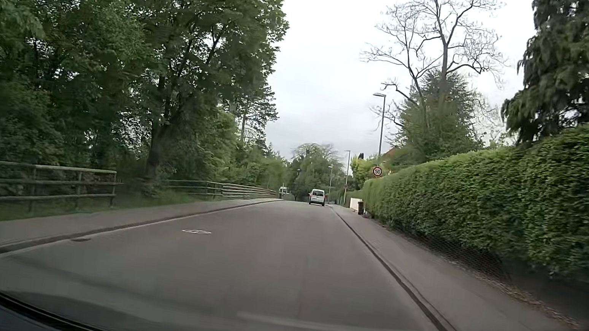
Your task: Follow the waypoints while adhering to traffic rules and regulations
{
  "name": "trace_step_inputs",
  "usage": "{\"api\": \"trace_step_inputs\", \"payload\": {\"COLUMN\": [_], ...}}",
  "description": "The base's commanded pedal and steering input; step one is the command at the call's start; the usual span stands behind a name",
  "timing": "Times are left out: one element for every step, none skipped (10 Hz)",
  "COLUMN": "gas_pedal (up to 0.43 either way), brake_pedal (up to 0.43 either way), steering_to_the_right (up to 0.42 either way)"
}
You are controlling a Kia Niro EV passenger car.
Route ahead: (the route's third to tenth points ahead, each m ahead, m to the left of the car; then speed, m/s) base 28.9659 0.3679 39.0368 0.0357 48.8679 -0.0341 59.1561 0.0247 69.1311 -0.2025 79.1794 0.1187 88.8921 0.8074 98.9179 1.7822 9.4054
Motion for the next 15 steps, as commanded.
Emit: {"api": "trace_step_inputs", "payload": {"gas_pedal": [0.11, 0.118, 0.138, 0.189, 0.22, 0.268, 0.287, 0.287, 0.287, 0.287, 0.287, 0.287, 0.287, 0.287, 0.287], "brake_pedal": [0.0, 0.0, 0.0, 0.0, 0.0, 0.0, 0.0, 0.0, 0.0, 0.0, 0.0, 0.0, 0.0, 0.0, 0.0], "steering_to_the_right": [0.0, 0.0, -0.001, -0.001, -0.001, -0.001, -0.001, -0.001, -0.001, -0.001, -0.001, -0.001, -0.001, -0.001, -0.001]}}
